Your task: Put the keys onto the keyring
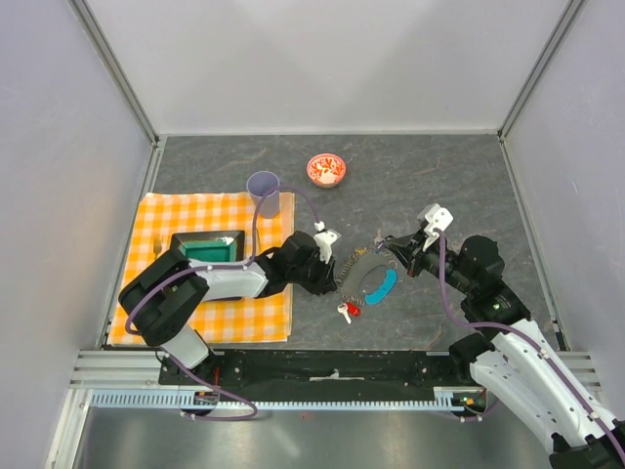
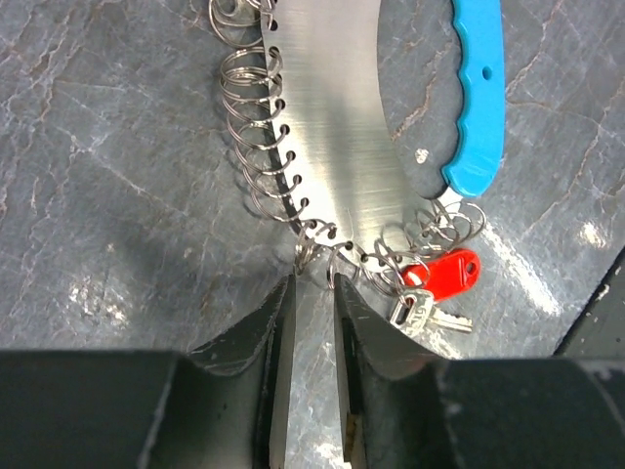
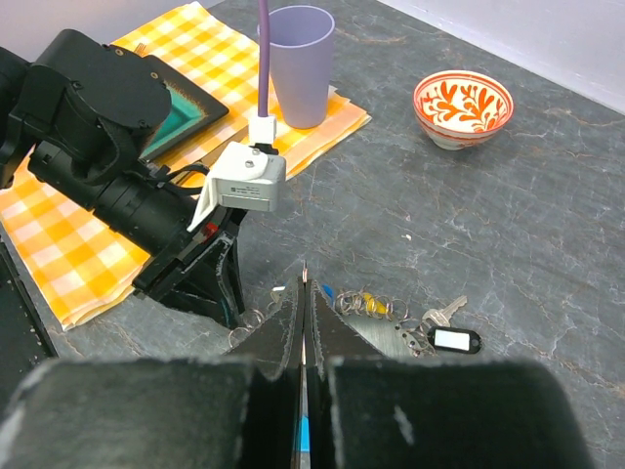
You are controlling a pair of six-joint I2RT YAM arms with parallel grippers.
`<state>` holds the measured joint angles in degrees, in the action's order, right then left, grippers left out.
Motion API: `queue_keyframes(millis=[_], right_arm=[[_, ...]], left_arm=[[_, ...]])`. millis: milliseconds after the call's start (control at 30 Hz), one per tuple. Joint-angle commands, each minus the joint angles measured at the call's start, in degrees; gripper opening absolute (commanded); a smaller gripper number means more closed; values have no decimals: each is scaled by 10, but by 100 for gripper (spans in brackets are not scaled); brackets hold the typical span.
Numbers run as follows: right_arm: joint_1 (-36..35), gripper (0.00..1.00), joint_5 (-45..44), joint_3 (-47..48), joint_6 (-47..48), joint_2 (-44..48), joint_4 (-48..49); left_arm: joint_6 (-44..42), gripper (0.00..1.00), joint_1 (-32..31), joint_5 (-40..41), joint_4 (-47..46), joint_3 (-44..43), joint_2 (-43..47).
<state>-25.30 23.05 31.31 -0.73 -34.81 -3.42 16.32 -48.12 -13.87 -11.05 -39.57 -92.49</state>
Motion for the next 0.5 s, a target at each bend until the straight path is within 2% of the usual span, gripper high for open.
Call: queue_keyframes(millis=[0, 167, 267, 467], right_arm=[[-1, 0, 0, -3, -5, 5, 30], [-1, 0, 1, -3, -5, 6, 30], [-1, 0, 1, -2, -5, 7, 30], [-2, 0, 0, -5, -5, 14, 28]], left_arm=[[-9, 32, -2, 0, -13, 11, 43], [-62, 35, 7, 4, -8, -1, 55], [-86, 37, 17, -26, -1, -16, 42], [-75, 37, 44, -32, 24, -44, 16]])
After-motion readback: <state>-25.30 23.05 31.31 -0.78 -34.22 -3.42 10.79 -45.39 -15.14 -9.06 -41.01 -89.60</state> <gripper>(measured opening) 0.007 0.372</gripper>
